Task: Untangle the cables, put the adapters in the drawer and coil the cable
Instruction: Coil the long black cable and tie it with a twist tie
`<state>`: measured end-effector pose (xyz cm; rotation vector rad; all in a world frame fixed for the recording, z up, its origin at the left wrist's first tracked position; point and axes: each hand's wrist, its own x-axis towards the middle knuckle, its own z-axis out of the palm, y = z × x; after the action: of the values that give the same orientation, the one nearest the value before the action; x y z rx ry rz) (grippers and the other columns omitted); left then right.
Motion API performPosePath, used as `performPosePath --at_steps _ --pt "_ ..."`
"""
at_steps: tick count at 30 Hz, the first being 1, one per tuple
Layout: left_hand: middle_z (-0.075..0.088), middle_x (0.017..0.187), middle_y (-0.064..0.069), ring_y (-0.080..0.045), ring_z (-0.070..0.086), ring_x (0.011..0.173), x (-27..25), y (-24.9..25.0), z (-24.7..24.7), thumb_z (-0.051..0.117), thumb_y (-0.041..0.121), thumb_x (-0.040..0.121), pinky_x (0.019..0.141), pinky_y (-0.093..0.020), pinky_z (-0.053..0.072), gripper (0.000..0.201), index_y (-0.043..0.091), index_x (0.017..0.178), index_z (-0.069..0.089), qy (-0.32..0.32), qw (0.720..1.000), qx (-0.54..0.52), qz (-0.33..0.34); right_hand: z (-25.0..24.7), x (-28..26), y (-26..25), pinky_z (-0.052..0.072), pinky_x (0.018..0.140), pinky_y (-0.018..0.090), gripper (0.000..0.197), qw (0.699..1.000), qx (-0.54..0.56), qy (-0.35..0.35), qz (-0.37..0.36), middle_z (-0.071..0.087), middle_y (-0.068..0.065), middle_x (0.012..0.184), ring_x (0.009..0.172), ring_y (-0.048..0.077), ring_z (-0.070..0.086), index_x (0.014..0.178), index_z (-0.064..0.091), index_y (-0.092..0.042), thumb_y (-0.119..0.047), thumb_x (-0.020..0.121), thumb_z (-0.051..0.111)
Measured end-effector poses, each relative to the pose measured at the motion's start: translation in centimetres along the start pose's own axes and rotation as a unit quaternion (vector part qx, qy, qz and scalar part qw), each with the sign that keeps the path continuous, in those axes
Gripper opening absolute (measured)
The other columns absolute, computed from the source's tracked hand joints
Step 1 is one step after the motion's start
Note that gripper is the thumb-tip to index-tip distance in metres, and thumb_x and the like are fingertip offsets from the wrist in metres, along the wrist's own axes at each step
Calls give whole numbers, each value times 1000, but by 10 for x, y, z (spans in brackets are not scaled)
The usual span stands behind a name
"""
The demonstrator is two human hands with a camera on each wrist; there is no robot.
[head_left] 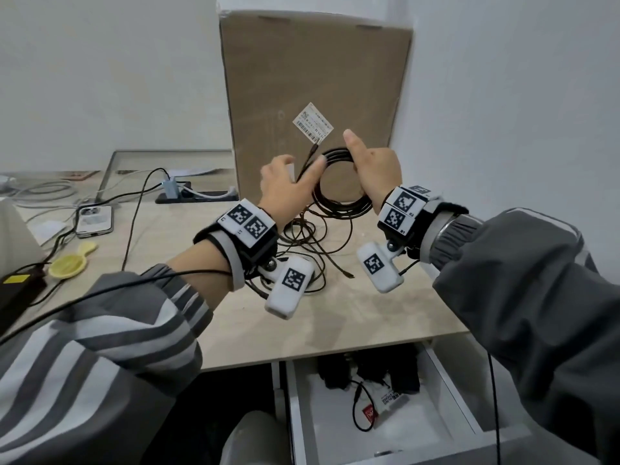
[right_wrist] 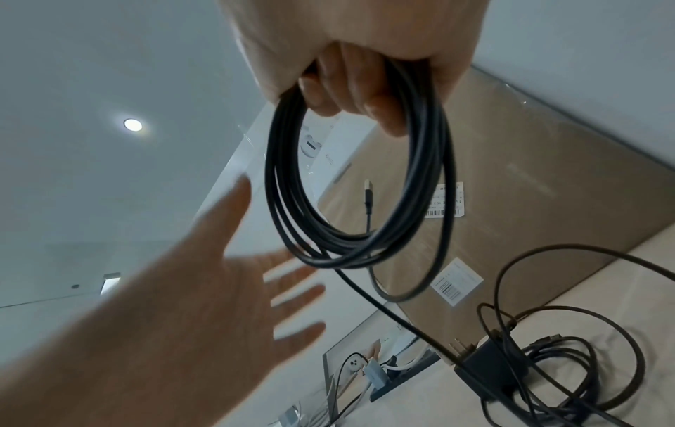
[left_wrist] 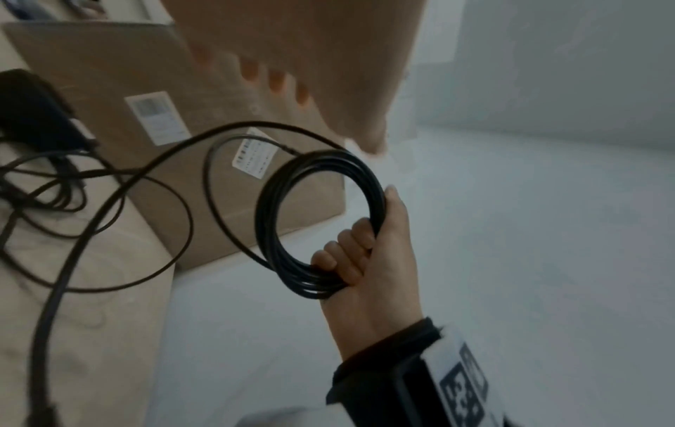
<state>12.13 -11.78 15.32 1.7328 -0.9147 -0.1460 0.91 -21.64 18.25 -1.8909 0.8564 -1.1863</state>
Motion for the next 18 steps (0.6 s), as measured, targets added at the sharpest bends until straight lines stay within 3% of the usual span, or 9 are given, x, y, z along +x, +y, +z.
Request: performPosePath --at_steps 2,3,5,7,10,13,15,18 --pt "34 145 -10 -27 38 131 4 -10 -2 46 76 74 110 -45 33 96 11 143 29 28 988 -61 -141 -1 0 0 35 54 35 62 1000 24 7 5 40 7 54 51 22 38 45 37 -17 -64 81 54" --pt "33 148 -11 -30 38 132 5 -15 -3 44 79 71 110 -47 32 104 12 147 23 -5 974 -107 -201 -1 0 0 36 54 35 62 999 35 6 9 40 6 53 50 22 38 44 37 -18 -64 81 55" --pt "33 150 -15 -33 39 133 4 -25 -1 39 83 72 112 -47 31 103 19 150 18 -113 942 -188 -254 1 -1 0 36 52 33 62 998 61 -3 24 40 3 49 44 19 36 41 37 -20 -63 81 56" --pt "46 143 -17 -31 45 130 4 -26 1 37 83 73 111 -46 32 95 26 149 24 -174 929 -221 -240 2 -1 0 36 49 31 62 994 91 -14 50 39 -1 45 36 16 33 39 38 -20 -63 80 57" --pt "71 105 -5 -19 64 102 8 -14 0 36 80 75 103 -41 40 91 16 139 42 -164 943 -217 -191 0 0 2 35 45 27 54 989 120 -16 87 38 -5 44 35 14 32 47 42 -22 -63 78 58" --pt "72 80 4 -11 68 79 8 -2 -3 33 63 93 101 -37 43 64 14 129 53 -172 959 -200 -104 -3 1 7 32 42 24 51 982 143 -8 123 35 -6 43 36 12 31 53 42 -22 -61 81 58" --pt "72 87 4 -9 68 78 5 4 -5 34 59 95 99 -38 47 54 19 120 59 -192 967 -162 -50 -4 1 10 32 42 24 50 980 147 -9 134 34 -7 43 35 11 30 55 42 -22 -60 82 57" --pt "72 100 1 -14 68 92 5 7 -7 39 60 93 96 -40 50 53 20 119 60 -214 973 -82 8 -1 0 13 34 44 26 49 981 136 -32 132 36 -9 41 35 11 32 56 45 -21 -62 82 56"
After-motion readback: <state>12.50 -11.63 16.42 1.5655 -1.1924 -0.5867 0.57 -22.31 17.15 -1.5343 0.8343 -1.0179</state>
